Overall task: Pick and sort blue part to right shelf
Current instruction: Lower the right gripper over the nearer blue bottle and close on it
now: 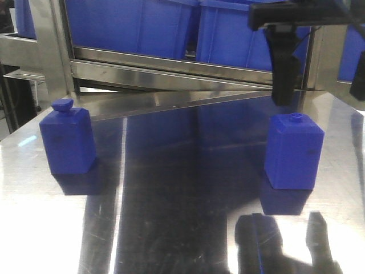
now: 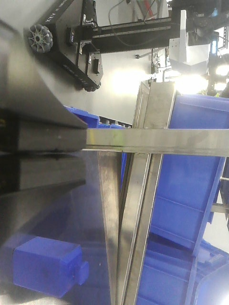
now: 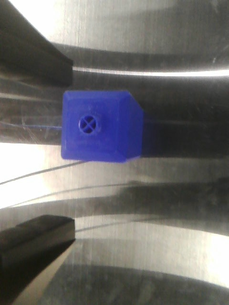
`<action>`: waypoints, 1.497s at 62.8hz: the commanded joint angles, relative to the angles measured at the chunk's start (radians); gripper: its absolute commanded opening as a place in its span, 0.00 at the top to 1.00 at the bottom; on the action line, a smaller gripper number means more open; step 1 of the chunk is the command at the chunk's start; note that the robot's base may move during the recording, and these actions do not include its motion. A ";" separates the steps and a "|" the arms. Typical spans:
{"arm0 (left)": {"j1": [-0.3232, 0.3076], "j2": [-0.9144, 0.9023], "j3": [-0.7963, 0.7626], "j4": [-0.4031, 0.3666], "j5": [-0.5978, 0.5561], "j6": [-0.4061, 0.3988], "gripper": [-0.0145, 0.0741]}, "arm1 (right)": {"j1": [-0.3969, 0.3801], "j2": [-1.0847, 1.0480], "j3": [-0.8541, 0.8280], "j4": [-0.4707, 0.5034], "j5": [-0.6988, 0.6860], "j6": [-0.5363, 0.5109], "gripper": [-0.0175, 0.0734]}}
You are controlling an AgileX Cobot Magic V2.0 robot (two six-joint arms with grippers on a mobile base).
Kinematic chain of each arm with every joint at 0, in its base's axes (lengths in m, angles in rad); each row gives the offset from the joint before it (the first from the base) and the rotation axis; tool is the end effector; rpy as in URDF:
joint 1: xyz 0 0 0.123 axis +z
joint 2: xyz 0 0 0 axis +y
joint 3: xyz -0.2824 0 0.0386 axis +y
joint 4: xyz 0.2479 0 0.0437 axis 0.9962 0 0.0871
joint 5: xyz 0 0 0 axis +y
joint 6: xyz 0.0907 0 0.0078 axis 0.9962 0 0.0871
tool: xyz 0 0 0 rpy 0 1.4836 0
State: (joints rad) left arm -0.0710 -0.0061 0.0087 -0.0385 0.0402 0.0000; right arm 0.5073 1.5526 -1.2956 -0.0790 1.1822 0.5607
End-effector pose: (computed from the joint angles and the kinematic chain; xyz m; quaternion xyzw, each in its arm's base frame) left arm 0.0562 -0.0041 0.2068 0.0118 0.6911 -0.0401 0.7215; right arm 0.2689 0.1419 0.2967 0.0156 0.9932 0.0229 0.1132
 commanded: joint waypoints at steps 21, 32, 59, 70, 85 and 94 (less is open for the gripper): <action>0.002 -0.020 0.022 -0.002 -0.078 -0.010 0.70 | 0.001 0.005 -0.039 0.010 -0.061 0.006 0.13; 0.002 -0.020 0.022 -0.002 -0.078 -0.010 0.70 | 0.001 0.030 -0.039 0.007 -0.084 0.028 0.13; 0.002 -0.020 0.022 -0.002 -0.078 -0.010 0.70 | 0.001 0.088 0.007 0.002 -0.153 0.032 0.13; 0.002 -0.020 0.022 -0.002 -0.078 -0.010 0.70 | 0.000 0.088 0.019 0.001 -0.156 0.032 0.13; 0.002 -0.020 0.022 -0.002 -0.078 -0.010 0.70 | 0.000 0.088 0.020 -0.004 -0.168 0.032 0.13; 0.002 -0.020 0.022 -0.002 -0.078 -0.010 0.70 | 0.000 0.088 0.020 -0.007 -0.161 0.027 0.13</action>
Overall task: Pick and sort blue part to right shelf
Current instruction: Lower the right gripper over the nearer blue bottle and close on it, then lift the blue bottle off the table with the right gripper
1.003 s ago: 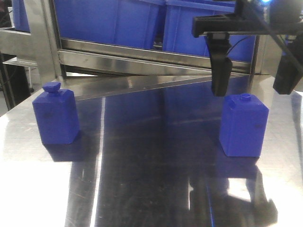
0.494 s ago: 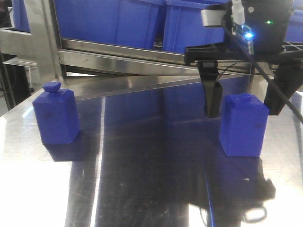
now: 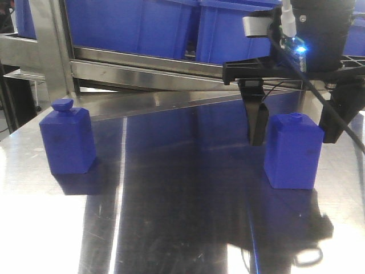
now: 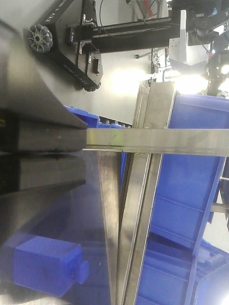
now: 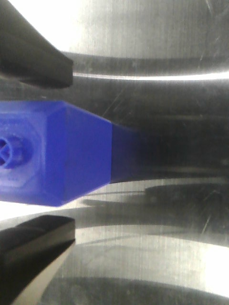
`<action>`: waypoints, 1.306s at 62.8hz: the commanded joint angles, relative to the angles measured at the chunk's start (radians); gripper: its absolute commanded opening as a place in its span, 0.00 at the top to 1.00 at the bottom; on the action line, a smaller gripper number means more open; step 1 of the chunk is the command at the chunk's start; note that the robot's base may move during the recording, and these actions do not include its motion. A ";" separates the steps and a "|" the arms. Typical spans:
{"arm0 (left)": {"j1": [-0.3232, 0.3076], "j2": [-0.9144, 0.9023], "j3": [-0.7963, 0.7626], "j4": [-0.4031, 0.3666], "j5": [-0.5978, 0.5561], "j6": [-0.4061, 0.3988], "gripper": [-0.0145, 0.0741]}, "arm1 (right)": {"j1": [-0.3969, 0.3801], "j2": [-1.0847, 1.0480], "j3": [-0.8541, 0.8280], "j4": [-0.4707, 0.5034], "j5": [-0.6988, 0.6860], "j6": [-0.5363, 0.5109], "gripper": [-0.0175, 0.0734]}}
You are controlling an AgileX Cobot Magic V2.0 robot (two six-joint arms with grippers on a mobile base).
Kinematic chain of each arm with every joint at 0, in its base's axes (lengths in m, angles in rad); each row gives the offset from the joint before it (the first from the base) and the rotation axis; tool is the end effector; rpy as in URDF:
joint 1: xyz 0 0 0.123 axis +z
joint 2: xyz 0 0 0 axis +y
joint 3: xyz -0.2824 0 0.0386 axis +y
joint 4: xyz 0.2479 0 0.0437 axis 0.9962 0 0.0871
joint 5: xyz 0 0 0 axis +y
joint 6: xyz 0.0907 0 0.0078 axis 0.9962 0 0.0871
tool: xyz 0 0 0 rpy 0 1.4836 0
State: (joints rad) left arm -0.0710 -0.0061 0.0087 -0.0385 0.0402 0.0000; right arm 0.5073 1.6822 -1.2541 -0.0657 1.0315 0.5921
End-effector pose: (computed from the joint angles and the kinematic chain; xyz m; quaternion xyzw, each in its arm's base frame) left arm 0.0562 -0.0041 0.2068 0.0118 0.6911 -0.0401 0.7215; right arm 0.2921 0.1565 0.2471 0.0282 0.9942 0.0264 0.0999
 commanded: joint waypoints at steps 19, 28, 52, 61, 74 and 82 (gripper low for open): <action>0.002 -0.020 0.022 -0.002 -0.078 -0.010 0.70 | 0.000 -0.041 -0.022 -0.020 0.009 -0.024 0.24; 0.002 -0.020 0.022 -0.002 -0.078 -0.010 0.70 | 0.000 -0.041 -0.022 -0.020 0.009 -0.024 0.34; 0.002 -0.020 0.022 -0.002 -0.078 -0.010 0.70 | 0.000 -0.076 -0.022 -0.024 0.017 -0.024 0.34; 0.002 -0.020 0.022 -0.002 -0.078 -0.010 0.70 | -0.015 -0.147 -0.020 -0.056 0.010 -0.078 0.34; 0.002 -0.020 0.022 -0.002 -0.078 -0.010 0.70 | -0.111 -0.300 0.101 -0.052 -0.103 -0.284 0.34; 0.002 -0.020 0.022 -0.002 -0.078 -0.010 0.70 | -0.190 -0.404 0.214 -0.034 -0.215 -0.421 0.34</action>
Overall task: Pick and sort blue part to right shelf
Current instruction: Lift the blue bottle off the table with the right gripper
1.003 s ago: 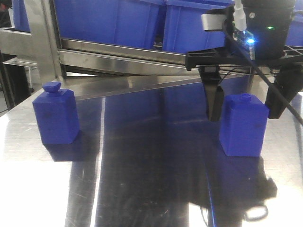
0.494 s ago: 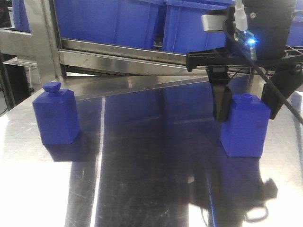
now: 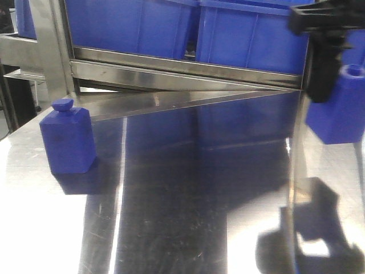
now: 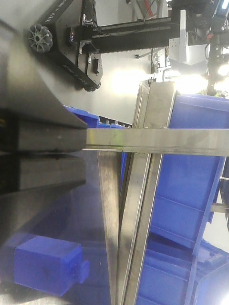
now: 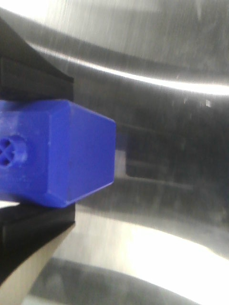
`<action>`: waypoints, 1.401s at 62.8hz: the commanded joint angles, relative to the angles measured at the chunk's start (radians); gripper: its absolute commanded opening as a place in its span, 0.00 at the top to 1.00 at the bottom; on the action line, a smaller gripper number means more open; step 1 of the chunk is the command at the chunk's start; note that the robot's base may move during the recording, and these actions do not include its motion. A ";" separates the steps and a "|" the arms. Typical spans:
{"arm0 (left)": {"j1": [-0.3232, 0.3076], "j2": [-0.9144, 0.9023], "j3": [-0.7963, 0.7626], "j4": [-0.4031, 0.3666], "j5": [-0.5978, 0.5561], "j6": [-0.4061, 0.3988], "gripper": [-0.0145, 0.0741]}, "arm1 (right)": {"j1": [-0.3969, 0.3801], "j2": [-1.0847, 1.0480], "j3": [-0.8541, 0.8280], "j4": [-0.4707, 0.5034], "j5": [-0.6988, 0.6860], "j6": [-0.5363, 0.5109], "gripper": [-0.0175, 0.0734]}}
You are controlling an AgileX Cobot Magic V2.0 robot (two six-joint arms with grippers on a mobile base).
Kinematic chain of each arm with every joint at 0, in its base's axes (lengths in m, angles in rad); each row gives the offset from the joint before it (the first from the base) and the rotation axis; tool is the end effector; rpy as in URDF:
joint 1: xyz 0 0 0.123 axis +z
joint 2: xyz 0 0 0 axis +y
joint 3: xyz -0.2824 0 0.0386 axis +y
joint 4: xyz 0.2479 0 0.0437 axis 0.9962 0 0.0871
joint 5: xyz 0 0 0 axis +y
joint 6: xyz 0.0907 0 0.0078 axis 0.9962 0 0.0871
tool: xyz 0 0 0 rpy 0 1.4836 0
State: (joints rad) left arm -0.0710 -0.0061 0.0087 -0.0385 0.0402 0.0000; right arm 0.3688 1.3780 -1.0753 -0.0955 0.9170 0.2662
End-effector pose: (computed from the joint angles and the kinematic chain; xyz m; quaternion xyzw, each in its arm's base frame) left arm 0.0562 -0.0041 0.2068 0.0118 0.6911 -0.0401 0.7215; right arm 0.2562 0.0916 0.2932 -0.0701 0.9727 0.0267 0.2198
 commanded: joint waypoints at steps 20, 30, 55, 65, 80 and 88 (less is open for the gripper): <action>0.002 -0.020 0.022 -0.002 -0.078 -0.010 0.70 | -0.205 -0.393 0.310 0.120 -0.543 -0.266 0.34; 0.002 -0.020 0.022 -0.002 -0.078 -0.010 0.70 | -0.258 -0.554 0.445 0.191 -0.734 -0.266 0.34; 0.002 -0.020 0.022 -0.002 -0.078 -0.010 0.70 | -0.274 -0.885 0.586 0.155 -0.675 -0.266 0.34; 0.002 -0.020 0.022 -0.002 -0.078 -0.010 0.70 | -0.274 -0.984 0.586 0.143 -0.664 -0.266 0.34; 0.002 -0.020 0.022 -0.002 -0.078 -0.010 0.70 | -0.274 -1.022 0.586 0.143 -0.661 -0.266 0.34; 0.002 -0.020 0.022 -0.002 -0.078 -0.010 0.70 | -0.274 -1.022 0.586 0.143 -0.661 -0.266 0.34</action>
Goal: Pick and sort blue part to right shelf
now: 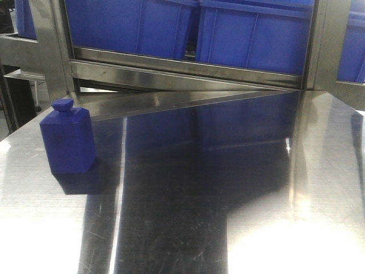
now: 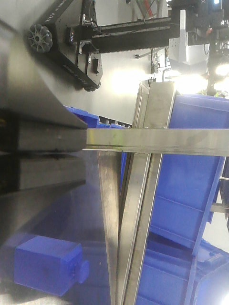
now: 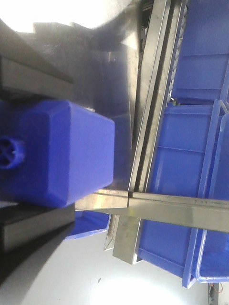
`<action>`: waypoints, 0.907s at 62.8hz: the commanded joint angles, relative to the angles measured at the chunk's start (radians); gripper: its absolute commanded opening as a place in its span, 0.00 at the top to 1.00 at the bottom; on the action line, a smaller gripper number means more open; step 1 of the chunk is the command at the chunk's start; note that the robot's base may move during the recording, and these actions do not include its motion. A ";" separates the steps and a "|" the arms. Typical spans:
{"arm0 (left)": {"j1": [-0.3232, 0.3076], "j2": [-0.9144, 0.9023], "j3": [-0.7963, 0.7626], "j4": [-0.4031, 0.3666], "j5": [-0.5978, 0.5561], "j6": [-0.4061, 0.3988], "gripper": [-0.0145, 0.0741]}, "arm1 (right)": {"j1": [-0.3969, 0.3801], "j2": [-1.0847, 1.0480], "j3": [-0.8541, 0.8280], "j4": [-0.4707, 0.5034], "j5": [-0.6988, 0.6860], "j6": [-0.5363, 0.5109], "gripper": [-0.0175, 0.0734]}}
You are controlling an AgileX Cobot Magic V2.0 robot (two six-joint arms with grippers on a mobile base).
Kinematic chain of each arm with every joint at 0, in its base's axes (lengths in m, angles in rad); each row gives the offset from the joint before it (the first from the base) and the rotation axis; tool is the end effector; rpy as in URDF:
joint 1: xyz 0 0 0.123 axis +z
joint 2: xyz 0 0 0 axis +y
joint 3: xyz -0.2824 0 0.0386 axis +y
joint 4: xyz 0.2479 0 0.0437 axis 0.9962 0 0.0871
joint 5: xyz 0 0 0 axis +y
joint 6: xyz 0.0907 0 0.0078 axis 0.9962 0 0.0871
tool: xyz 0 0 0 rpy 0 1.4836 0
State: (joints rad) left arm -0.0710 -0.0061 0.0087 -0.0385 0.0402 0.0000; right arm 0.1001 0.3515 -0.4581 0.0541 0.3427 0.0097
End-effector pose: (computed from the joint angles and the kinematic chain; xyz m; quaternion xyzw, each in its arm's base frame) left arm 0.0562 -0.0041 0.2068 0.0118 0.6911 -0.0401 0.7215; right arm 0.0794 0.0096 0.3127 -0.0209 0.7573 0.0593 0.6500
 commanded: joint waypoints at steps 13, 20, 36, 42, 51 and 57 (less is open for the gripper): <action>0.002 -0.020 0.022 -0.002 -0.078 -0.010 0.70 | -0.006 0.004 -0.031 -0.007 -0.086 -0.010 0.34; 0.002 -0.020 0.022 -0.002 -0.078 -0.010 0.70 | -0.006 0.004 -0.031 -0.007 -0.086 -0.010 0.34; 0.002 -0.020 0.022 -0.002 -0.078 -0.010 0.70 | -0.006 0.004 -0.031 -0.007 -0.086 -0.010 0.34; 0.002 -0.020 0.022 -0.004 -0.075 -0.010 0.70 | -0.006 0.004 -0.031 -0.007 -0.086 -0.010 0.34; -0.005 0.012 -0.022 0.023 -0.073 -0.010 0.70 | -0.006 0.004 -0.031 -0.007 -0.086 -0.010 0.34; -0.010 0.093 -0.096 0.023 -0.071 -0.010 0.70 | -0.006 0.004 -0.031 -0.007 -0.086 -0.010 0.34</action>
State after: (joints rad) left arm -0.0710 0.0241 -0.0109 -0.0194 0.0489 0.0000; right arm 0.1001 0.3515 -0.4581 0.0541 0.3473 0.0097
